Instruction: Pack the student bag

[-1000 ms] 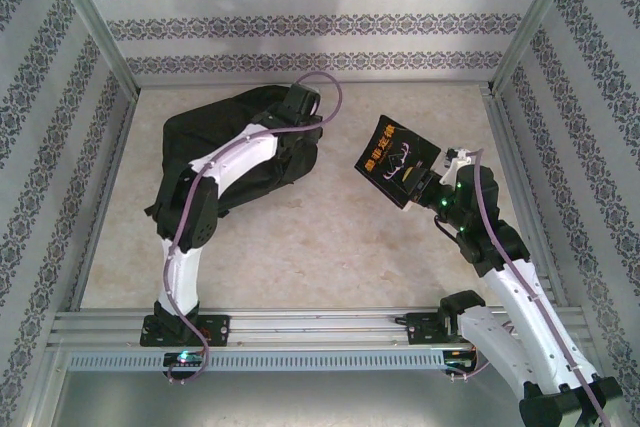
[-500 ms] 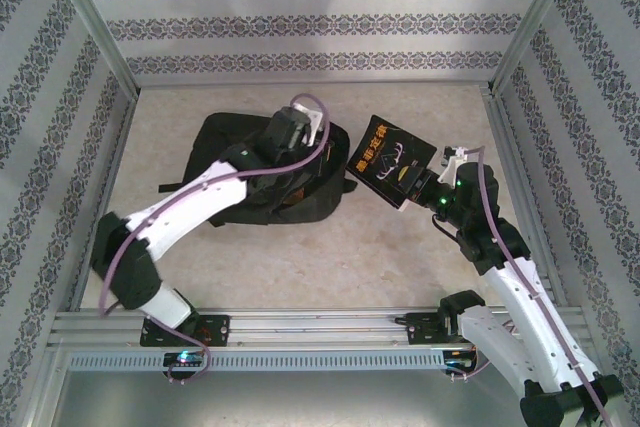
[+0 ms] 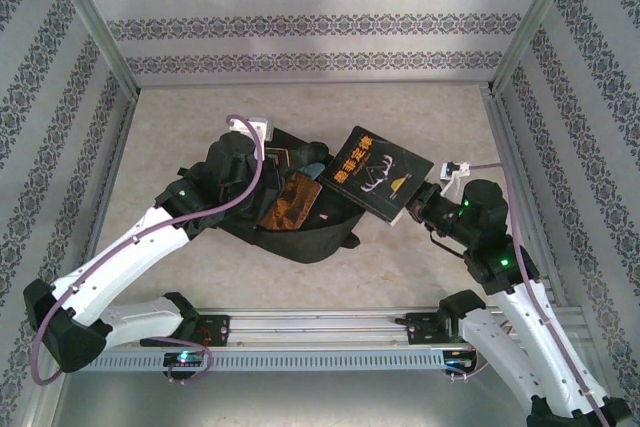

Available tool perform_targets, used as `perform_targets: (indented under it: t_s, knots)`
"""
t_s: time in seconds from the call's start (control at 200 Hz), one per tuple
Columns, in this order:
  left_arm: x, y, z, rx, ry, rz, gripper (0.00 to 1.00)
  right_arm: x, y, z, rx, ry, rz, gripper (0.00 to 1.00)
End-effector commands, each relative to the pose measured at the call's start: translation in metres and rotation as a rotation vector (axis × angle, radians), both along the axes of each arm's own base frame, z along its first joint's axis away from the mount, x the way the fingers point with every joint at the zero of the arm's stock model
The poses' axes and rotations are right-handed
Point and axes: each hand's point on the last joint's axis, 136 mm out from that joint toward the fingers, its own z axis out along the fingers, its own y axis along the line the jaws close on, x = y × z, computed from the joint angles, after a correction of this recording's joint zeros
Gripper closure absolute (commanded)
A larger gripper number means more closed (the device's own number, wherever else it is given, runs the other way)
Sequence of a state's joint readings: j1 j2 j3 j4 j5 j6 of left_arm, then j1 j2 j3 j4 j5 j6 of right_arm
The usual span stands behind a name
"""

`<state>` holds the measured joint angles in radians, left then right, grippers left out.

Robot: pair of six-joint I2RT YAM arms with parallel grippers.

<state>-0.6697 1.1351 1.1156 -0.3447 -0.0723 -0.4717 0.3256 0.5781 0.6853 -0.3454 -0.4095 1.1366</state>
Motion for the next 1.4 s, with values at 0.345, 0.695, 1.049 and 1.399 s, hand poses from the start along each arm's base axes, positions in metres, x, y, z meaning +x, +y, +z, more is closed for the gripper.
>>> perform_targets:
  t_s: [0.345, 0.695, 1.049, 1.399]
  knots:
    - [0.019, -0.004, 0.055, -0.153, -0.149, 0.030, 1.00, -0.039, 0.028, -0.025, 0.253, 0.095, 0.216, 1.00]
    - [0.007, -0.016, 0.050, -0.222, -0.140, -0.054, 1.00, -0.004, 0.043, -0.032, 0.261, 0.101, 0.200, 1.00]
    - [-0.001, -0.026, 0.057, -0.307, -0.145, -0.116, 1.00, 0.017, 0.083, -0.055, 0.177, 0.156, 0.257, 1.00]
    - [-0.002, -0.043, 0.064, -0.387, -0.120, -0.182, 1.00, 0.049, 0.130, -0.059, 0.058, 0.066, 0.307, 1.00]
